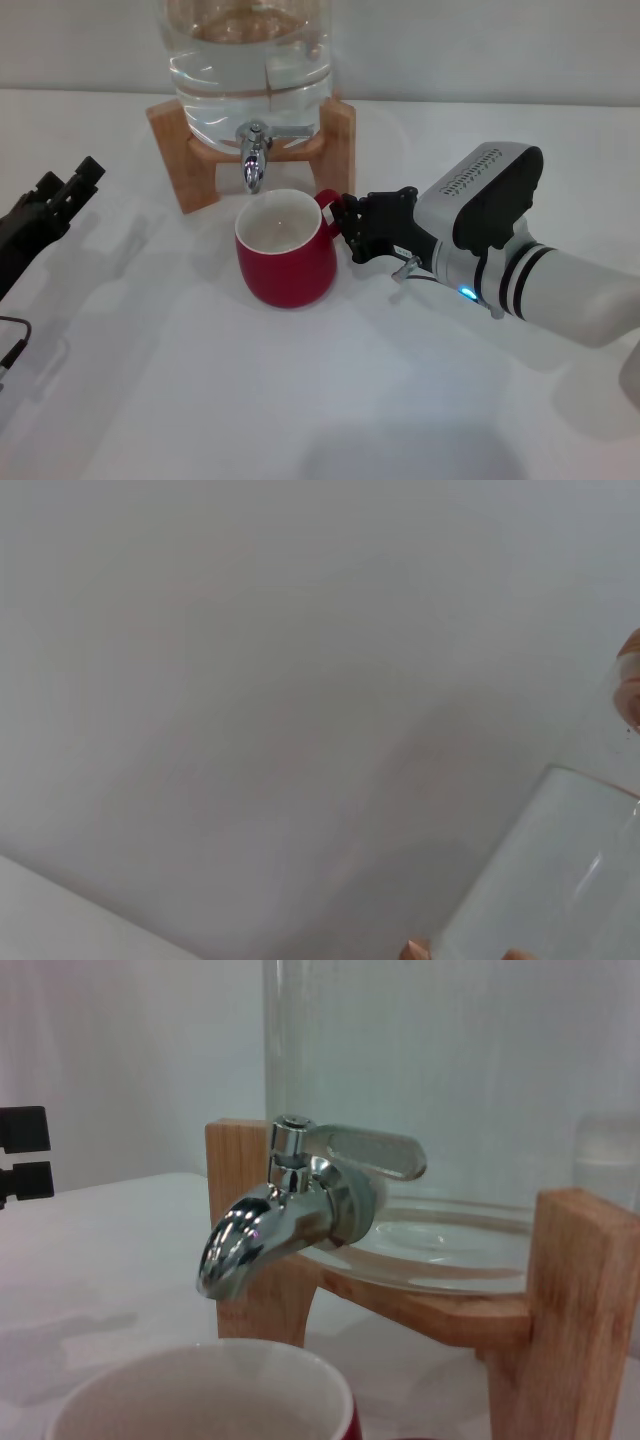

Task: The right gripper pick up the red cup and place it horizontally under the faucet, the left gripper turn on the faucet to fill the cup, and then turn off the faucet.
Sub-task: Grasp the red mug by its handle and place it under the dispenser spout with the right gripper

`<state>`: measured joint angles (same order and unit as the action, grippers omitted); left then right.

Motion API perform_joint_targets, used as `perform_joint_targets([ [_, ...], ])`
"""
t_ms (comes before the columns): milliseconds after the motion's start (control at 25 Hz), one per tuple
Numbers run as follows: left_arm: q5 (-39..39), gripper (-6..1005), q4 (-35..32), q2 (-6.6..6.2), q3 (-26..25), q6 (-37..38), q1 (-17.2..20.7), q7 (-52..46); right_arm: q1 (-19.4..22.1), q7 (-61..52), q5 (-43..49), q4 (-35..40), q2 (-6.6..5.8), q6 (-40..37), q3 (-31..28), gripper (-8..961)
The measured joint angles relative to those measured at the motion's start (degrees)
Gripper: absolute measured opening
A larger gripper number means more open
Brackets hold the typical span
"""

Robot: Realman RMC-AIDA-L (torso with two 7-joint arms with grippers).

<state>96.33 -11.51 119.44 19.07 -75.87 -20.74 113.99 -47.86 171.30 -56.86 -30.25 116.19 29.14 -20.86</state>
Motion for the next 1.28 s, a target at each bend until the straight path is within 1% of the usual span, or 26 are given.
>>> perform_joint_targets([
  [520, -0.11, 847, 0.0, 0.0, 0.0, -0.07, 0.15, 0.0, -1.04, 0.0, 0.0, -0.98, 0.0, 0.01, 0.04, 95],
  [1280, -0.08, 847, 0.0, 0.0, 0.0, -0.97, 0.29, 0.0, -0.83, -0.17, -0.43, -0.81, 0.0, -0.14, -0.06, 94],
])
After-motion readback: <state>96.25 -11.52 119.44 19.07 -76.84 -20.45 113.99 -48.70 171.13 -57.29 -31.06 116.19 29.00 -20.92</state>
